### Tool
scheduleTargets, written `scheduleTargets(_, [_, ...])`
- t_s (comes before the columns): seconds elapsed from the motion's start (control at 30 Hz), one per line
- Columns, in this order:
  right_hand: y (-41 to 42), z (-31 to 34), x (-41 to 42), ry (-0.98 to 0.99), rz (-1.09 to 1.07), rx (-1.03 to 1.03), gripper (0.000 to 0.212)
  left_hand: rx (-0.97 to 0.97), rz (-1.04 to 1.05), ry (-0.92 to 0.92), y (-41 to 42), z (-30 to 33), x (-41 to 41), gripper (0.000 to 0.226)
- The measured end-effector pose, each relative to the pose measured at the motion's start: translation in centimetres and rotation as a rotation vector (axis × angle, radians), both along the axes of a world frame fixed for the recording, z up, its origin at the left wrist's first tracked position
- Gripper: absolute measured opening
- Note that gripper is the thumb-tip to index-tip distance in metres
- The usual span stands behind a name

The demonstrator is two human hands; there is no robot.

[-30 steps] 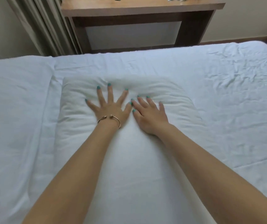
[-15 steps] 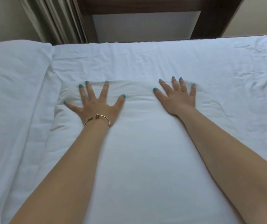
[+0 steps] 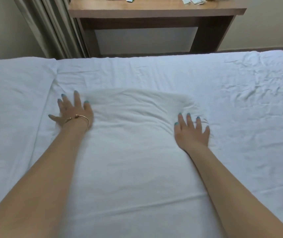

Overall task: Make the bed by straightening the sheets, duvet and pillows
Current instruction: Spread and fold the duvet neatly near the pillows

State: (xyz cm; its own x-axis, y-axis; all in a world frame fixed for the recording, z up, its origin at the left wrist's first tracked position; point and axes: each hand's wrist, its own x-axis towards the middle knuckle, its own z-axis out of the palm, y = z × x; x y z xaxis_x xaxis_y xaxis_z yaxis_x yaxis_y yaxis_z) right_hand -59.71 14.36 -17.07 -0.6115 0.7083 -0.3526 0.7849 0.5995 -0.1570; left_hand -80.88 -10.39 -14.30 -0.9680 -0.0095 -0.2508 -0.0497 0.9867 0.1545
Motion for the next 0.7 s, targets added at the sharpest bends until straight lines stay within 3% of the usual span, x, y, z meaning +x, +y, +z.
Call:
scheduleTargets(0.1, [-5.5,3.2,1.5,0.103,0.096,-0.137,0.052,-0.069,-0.365,-0.036,2.6,2.3,10.8,0.054])
scheduleTargets(0.17, [-8.8,5.1,1.9,0.198,0.269,-0.217,0.051,-0.095,-0.526,-0.027,3.6,2.9,17.7,0.052])
scheduleTargets(0.23, [-10.7,5.6,3.2,0.213,0.471,-0.206,0.049,-0.172,-0.499,-0.009,2.5,2.3,19.9,0.053])
scheduleTargets(0.3, [-10.1,4.4,5.3,0.152,0.507,-0.133,0.050,-0.207,-0.394,-0.011,0.2,1.4,19.2,0.061])
scheduleTargets(0.5, [-4.6,0.7,11.6,-0.057,0.176,0.058,0.061,-0.224,-0.299,0.062,-3.8,0.1,21.5,0.079])
scheduleTargets(0.7, [-5.4,0.6,11.6,-0.043,0.097,0.063,0.060,-0.090,-0.209,0.162,-6.2,-2.2,21.7,0.077])
